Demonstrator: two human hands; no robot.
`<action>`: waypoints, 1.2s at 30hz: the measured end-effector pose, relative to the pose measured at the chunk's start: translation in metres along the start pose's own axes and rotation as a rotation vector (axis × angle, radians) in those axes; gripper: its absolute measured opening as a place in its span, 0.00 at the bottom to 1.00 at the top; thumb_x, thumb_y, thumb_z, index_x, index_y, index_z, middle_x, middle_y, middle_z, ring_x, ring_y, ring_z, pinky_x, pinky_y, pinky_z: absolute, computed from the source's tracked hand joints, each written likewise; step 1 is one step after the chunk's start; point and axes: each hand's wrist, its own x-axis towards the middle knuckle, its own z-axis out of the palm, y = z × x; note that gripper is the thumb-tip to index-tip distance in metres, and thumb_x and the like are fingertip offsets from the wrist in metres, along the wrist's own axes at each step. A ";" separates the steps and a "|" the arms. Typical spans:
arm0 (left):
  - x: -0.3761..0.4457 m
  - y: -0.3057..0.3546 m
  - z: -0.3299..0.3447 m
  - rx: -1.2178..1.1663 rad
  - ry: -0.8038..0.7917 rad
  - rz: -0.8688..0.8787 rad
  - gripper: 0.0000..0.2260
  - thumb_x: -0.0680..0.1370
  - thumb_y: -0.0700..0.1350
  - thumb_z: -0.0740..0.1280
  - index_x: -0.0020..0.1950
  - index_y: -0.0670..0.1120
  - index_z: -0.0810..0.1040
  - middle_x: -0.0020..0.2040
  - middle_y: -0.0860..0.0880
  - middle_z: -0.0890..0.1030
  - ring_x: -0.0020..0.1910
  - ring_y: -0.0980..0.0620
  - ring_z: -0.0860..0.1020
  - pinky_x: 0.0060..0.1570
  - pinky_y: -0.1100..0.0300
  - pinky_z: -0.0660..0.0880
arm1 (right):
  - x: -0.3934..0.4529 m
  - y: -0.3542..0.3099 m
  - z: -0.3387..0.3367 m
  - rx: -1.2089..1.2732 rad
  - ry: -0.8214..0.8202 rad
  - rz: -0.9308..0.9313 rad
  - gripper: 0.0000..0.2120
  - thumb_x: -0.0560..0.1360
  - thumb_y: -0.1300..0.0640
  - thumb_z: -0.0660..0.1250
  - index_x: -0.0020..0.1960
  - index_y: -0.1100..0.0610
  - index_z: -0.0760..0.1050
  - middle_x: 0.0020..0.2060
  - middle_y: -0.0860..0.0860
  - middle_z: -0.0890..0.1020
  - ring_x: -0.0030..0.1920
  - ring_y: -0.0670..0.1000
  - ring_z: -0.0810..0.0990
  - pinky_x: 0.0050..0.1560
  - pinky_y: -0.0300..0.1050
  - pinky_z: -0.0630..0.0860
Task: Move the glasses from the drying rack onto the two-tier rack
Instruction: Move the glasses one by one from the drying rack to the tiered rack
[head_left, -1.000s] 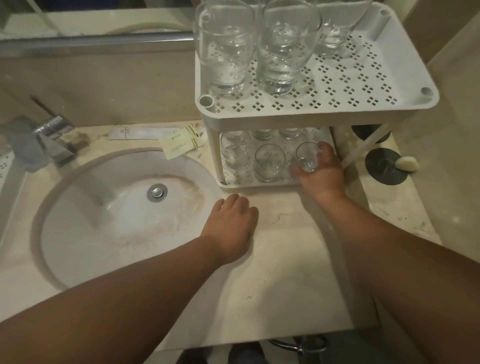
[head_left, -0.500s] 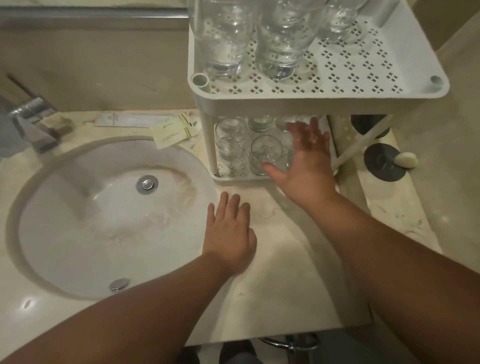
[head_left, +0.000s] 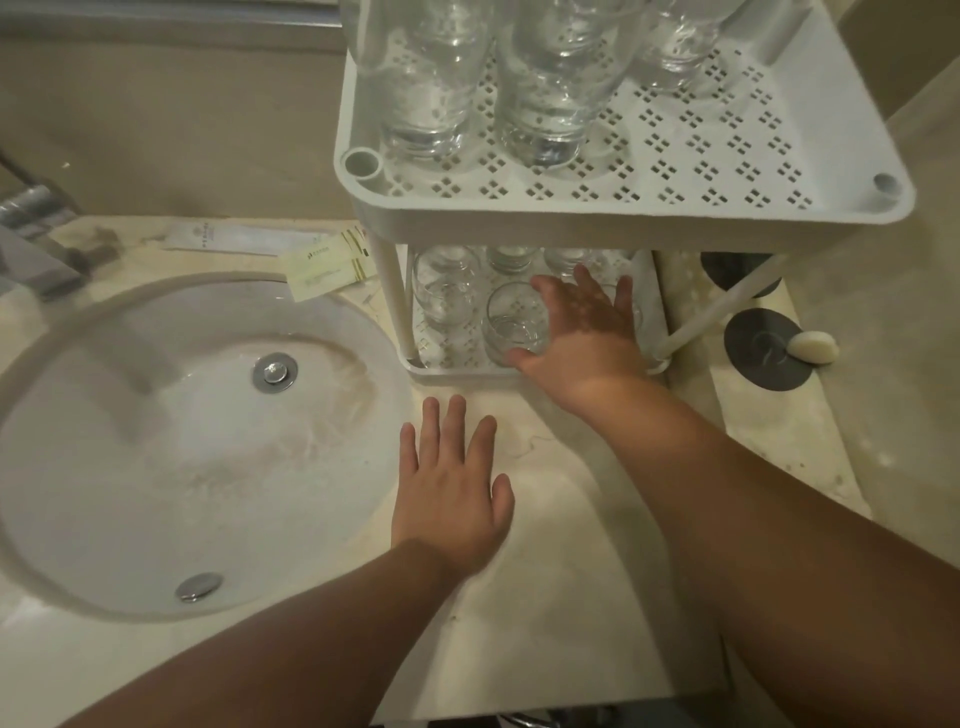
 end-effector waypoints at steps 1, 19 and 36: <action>0.000 0.000 0.000 0.000 -0.002 0.001 0.28 0.78 0.57 0.52 0.77 0.51 0.58 0.81 0.42 0.51 0.80 0.41 0.41 0.76 0.41 0.41 | 0.001 0.000 0.001 -0.002 0.002 -0.001 0.38 0.74 0.34 0.63 0.78 0.47 0.54 0.78 0.50 0.61 0.80 0.50 0.46 0.76 0.57 0.33; -0.001 -0.001 0.000 0.006 -0.018 0.011 0.28 0.79 0.57 0.50 0.78 0.51 0.56 0.82 0.42 0.49 0.80 0.41 0.38 0.77 0.40 0.40 | 0.032 -0.004 -0.004 0.081 0.047 0.001 0.37 0.73 0.36 0.67 0.75 0.51 0.61 0.73 0.50 0.70 0.78 0.52 0.56 0.77 0.60 0.42; 0.000 -0.002 0.001 0.015 -0.020 0.019 0.28 0.79 0.57 0.50 0.78 0.51 0.56 0.82 0.42 0.48 0.80 0.40 0.38 0.76 0.40 0.39 | 0.039 -0.003 -0.007 0.123 0.084 0.017 0.38 0.73 0.39 0.70 0.76 0.51 0.61 0.73 0.53 0.69 0.77 0.53 0.59 0.77 0.59 0.45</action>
